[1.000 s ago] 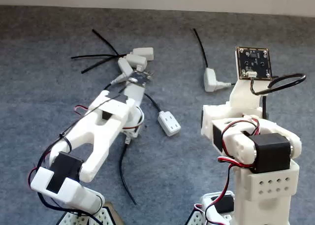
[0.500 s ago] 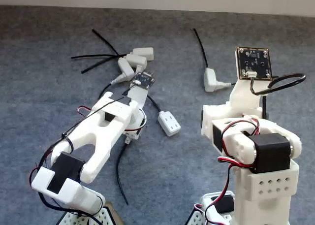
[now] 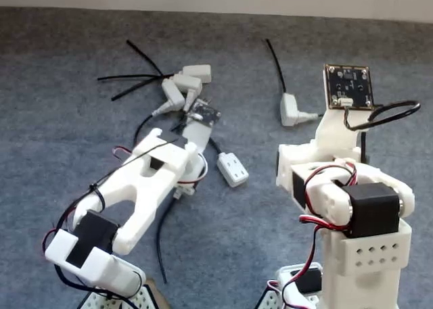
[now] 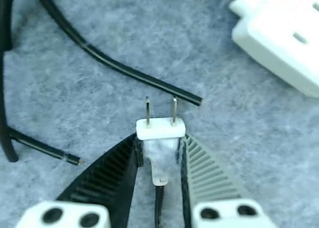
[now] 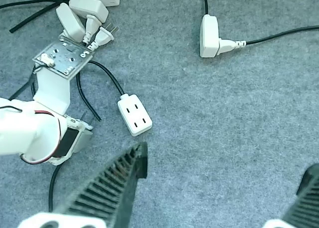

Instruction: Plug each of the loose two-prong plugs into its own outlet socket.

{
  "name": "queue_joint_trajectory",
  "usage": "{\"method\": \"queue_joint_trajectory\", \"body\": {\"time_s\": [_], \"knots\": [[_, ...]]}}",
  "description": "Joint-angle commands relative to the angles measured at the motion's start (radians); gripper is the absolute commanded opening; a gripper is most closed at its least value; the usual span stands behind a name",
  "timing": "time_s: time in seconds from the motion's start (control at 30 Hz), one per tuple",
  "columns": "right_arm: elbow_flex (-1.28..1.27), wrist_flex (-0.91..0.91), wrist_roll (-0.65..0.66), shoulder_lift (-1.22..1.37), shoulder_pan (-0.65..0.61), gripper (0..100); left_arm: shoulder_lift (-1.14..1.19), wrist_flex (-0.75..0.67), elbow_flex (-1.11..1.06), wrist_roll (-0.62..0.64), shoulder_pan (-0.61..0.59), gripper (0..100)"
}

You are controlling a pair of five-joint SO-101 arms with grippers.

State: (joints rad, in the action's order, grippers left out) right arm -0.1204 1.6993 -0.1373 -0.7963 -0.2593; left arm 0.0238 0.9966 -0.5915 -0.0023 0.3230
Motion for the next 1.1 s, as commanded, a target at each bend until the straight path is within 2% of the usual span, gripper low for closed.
{"method": "queue_joint_trajectory", "body": {"time_s": [0.0, 0.13, 0.27, 0.33, 0.47, 0.57, 0.7, 0.8, 0.97, 1.07], "knots": [[0.005, -0.010, 0.012, -0.015, 0.012, 44.0, -0.030, -0.012, -0.031, -0.005, 0.071, 1], [0.007, -0.008, 0.012, -0.015, 0.033, 44.0, -0.058, -0.072, -0.038, -0.005, 0.156, 1], [0.008, -0.012, 0.012, -0.015, 0.171, 44.0, -0.206, -0.106, -0.062, 0.000, 0.180, 1], [0.008, -0.012, 0.012, -0.015, 0.225, 44.0, -0.311, -0.172, -0.125, 0.000, 0.182, 1], [0.005, 0.019, 0.015, -0.005, 0.255, 44.0, -0.532, -0.428, -0.375, 0.002, 0.179, 1], [0.007, 0.025, 0.077, -0.007, 0.251, 44.0, -0.690, -0.634, -0.564, 0.002, 0.168, 1], [0.005, 0.025, 0.095, -0.005, 0.251, 42.8, -0.851, -0.815, -0.725, 0.003, 0.159, 1], [0.005, 0.025, 0.095, -0.005, 0.251, 31.4, -0.929, -0.961, -0.816, 0.003, 0.170, 1], [0.005, 0.001, 0.103, -0.013, 0.193, 1.6, -0.964, -1.274, -0.923, 0.003, 0.203, 1], [0.005, 0.004, 0.104, -0.015, 0.070, 2.4, -0.964, -1.366, -0.934, 0.003, 0.222, 1]]}}
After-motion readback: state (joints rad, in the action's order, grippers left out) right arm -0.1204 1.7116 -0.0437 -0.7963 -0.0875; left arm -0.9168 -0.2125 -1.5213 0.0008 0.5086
